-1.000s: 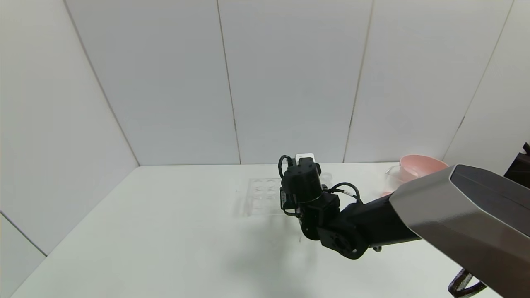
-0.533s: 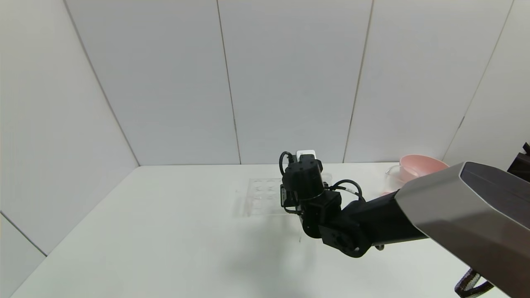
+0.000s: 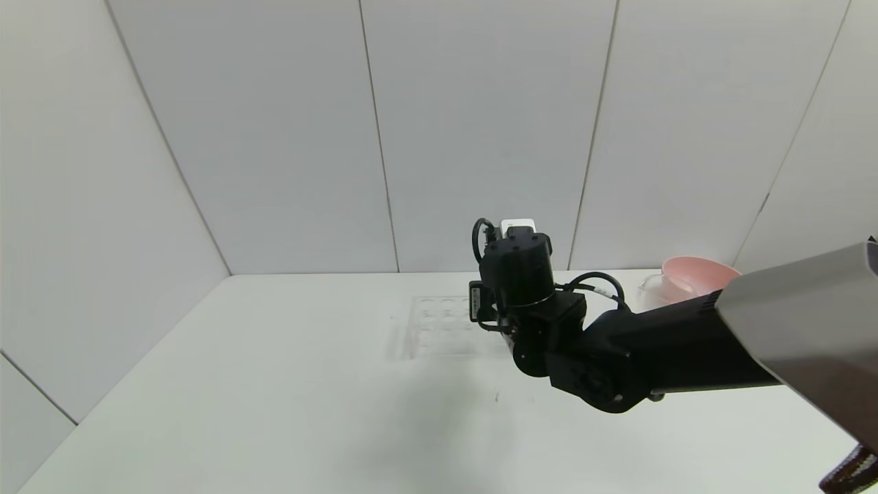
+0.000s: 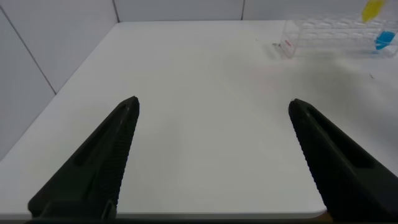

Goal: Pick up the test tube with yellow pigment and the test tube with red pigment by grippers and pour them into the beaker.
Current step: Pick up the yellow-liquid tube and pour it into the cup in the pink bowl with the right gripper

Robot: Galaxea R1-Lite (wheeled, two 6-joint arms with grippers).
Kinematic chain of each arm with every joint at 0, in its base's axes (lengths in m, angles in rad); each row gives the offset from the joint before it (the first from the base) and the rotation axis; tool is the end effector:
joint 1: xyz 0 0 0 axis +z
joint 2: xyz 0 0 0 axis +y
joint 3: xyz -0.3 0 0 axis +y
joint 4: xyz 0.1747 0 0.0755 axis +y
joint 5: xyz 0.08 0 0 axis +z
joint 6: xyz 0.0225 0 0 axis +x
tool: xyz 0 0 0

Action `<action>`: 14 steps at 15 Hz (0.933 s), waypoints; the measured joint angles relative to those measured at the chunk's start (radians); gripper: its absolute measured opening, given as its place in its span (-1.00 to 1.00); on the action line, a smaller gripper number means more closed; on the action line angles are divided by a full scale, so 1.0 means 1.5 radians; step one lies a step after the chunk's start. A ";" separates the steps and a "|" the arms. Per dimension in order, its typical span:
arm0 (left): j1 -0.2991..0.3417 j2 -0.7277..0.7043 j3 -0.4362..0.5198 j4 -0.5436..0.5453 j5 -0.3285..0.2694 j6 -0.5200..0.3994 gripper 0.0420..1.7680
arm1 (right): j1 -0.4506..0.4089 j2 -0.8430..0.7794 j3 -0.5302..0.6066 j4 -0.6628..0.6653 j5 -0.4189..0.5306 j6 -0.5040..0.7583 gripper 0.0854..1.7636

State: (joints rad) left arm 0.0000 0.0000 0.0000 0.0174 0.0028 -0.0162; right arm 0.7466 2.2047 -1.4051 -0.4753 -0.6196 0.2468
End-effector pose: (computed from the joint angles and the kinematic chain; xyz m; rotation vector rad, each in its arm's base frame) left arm -0.0228 0.0001 0.0737 -0.0162 0.0174 0.0029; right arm 0.3368 0.2938 0.1377 0.0403 0.2648 0.0938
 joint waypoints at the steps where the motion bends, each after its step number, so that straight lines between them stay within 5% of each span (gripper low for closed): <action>1: 0.000 0.000 0.000 0.000 0.000 0.000 0.94 | 0.001 -0.010 0.000 0.001 0.000 0.000 -0.51; 10: 0.000 0.000 0.000 0.000 0.000 0.000 0.94 | 0.025 -0.104 0.085 -0.003 0.010 -0.014 -0.51; 14: 0.000 0.000 0.000 0.000 0.000 0.000 0.94 | 0.025 -0.146 0.161 -0.013 0.076 -0.014 -0.51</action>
State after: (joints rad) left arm 0.0000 0.0000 0.0000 0.0174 0.0028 -0.0166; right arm 0.7845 1.9857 -1.1643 -0.4949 -0.5062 0.2260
